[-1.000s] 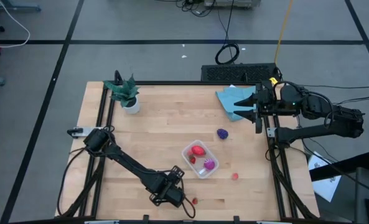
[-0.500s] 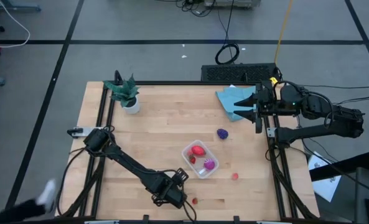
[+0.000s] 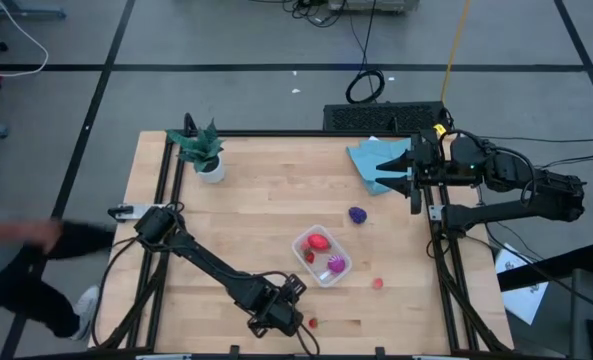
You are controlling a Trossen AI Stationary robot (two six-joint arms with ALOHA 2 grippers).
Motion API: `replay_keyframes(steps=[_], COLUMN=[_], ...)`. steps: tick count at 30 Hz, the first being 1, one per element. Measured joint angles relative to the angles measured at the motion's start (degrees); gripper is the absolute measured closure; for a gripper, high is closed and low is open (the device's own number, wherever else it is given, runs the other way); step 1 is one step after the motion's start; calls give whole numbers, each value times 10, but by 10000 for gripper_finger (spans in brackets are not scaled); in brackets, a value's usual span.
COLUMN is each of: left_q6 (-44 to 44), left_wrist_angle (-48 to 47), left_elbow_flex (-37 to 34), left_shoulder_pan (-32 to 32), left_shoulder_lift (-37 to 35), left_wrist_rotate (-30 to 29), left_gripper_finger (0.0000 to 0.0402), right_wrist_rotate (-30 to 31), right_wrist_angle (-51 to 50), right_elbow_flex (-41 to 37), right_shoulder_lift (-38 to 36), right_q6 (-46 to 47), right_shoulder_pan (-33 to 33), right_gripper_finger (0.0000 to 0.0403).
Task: Pick and placing Produce into tupperware
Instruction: Put the top strawberry into the transparent container
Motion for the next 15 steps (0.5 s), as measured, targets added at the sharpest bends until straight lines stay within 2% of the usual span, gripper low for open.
replay_keyframes(steps=[15], left_q6=[-13], left_wrist_angle=[5], left_elbow_flex=[1], left_shoulder_pan=[0], left_shoulder_lift=[7], left_wrist_rotate=[16], left_gripper_finger=[188], right_wrist_rotate=[0], right_wrist_angle=[0], right_elbow_flex=[0], right_shoulder_lift=[0], right_q6=[0], right_shoulder_pan=[0], right_gripper_finger=[252])
